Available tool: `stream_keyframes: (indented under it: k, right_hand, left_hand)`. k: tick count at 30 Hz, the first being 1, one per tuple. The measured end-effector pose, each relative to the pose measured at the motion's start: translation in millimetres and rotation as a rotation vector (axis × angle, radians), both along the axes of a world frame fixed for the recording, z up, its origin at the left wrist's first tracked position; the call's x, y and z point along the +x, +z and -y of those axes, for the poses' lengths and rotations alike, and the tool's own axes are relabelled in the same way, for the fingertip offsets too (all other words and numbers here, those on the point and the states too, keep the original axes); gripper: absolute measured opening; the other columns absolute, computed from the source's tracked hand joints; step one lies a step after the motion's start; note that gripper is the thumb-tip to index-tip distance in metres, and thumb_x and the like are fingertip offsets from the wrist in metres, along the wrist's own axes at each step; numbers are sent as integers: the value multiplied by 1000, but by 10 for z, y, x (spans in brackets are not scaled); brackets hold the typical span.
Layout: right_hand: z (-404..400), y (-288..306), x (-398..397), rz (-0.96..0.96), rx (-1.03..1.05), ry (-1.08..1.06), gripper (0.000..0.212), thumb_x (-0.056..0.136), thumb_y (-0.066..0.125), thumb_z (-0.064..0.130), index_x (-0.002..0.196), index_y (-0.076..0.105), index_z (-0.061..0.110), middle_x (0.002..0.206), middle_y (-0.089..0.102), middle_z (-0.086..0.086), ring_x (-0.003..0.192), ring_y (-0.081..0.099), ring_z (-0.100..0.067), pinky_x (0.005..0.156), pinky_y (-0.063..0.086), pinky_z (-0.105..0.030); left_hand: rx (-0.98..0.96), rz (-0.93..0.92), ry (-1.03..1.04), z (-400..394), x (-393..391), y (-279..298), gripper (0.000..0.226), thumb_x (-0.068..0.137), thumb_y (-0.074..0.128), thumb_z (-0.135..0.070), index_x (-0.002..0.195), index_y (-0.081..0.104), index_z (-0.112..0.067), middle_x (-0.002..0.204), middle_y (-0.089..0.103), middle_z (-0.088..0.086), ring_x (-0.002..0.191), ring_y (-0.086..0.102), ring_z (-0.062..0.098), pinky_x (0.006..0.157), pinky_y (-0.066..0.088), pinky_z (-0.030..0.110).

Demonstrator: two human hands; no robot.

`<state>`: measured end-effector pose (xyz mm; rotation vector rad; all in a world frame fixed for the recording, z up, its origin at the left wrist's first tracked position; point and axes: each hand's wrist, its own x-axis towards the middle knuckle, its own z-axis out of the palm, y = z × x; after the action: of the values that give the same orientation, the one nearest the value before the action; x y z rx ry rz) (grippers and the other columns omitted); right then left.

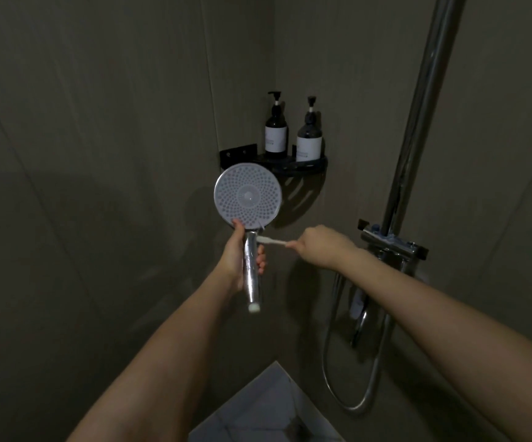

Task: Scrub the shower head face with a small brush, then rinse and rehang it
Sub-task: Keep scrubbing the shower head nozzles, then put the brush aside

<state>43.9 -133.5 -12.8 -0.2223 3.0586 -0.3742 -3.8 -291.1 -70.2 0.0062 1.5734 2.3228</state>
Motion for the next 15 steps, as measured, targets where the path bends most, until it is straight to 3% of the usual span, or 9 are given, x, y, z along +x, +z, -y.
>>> stream_keyframes:
  k: [1,3,5,8,11,13,15]
  right_hand:
    - [-28,-13,18,69,23,21,49,97,38,45,89,65,5,86,57,-10,79,56,-25,67,40,-27]
    - [-67,-27,90,237,145,95,46,96,40,46,71,58,11,72,51,-3,64,50,-16,58,36,-26]
    - [-73,-4,145,240,196,149,49,95,41,47,59,48,16,62,45,1,56,41,-11,53,32,-24]
    - [-48,-14,151,140,31,172,51,94,41,49,70,61,9,62,49,-1,58,47,-16,58,37,-30]
    - [-15,-164,134,201,176,206,47,95,39,50,77,63,14,72,55,-1,65,51,-15,60,38,-29]
    - [-158,-206,114,173,307,115,45,94,37,52,90,63,16,85,58,-3,76,55,-17,65,40,-28]
    - [-281,-200,122,137,292,58,46,94,36,54,92,63,16,85,57,-3,73,53,-16,66,41,-29]
  left_hand:
    - [-16,3,-1,6,1,6,69,85,26,-73,76,55,-11,44,45,2,35,43,13,39,36,18]
    - [-41,16,5,27,13,-17,68,87,26,-71,74,55,-11,43,46,2,34,43,12,39,36,17]
    - [-38,41,14,32,17,-57,68,87,25,-71,71,53,-12,45,45,1,35,42,12,40,34,17]
    - [-1,62,40,-6,11,-84,68,86,25,-73,69,51,-13,45,45,0,36,41,10,40,34,17]
    - [-36,60,45,-16,-19,-28,73,83,24,-77,60,48,-11,43,44,1,35,40,12,40,33,18]
    - [-68,47,37,13,-40,22,75,83,22,-77,58,46,-11,42,43,1,33,39,13,39,31,17]
    - [-74,56,46,50,-62,52,75,82,20,-78,58,44,-11,41,42,1,33,38,12,40,30,18]
